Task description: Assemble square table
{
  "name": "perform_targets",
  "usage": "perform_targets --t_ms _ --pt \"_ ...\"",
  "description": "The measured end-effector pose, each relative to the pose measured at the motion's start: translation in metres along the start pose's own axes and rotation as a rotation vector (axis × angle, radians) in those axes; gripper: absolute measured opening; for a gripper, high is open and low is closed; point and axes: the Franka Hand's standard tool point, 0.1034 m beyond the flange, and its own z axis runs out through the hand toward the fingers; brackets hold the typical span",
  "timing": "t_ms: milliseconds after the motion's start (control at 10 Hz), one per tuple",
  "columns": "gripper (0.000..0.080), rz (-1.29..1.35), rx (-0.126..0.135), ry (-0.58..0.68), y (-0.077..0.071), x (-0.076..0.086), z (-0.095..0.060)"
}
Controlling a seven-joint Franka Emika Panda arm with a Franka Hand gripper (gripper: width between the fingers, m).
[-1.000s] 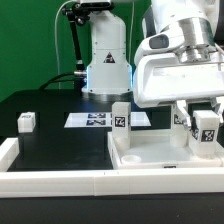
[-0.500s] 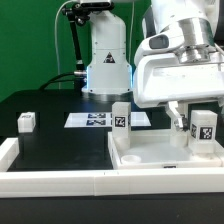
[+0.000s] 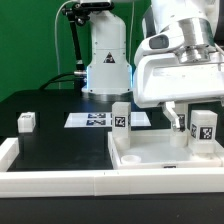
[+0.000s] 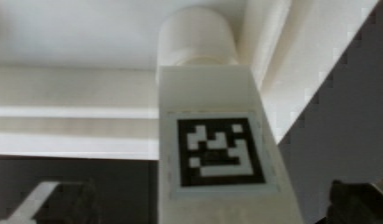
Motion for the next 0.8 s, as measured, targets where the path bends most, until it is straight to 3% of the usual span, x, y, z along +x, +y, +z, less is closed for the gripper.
perform_targets --t_ms 200,400,600,700,800 --pt "0.0649 -0.002 0.012 -0.029 0.000 0.013 -0.014" --pt "0.0649 -0.003 0.015 -0.043 0.002 0.015 -0.016" --pt "0.0649 0.004 0.053 -0.194 -0.005 0.006 -0.013" --pt "0.0649 0.010 0.053 -0.216 0.000 0.011 -0.012" --pt "0.0649 0.018 0.073 -0.323 0.000 0.003 -0.009"
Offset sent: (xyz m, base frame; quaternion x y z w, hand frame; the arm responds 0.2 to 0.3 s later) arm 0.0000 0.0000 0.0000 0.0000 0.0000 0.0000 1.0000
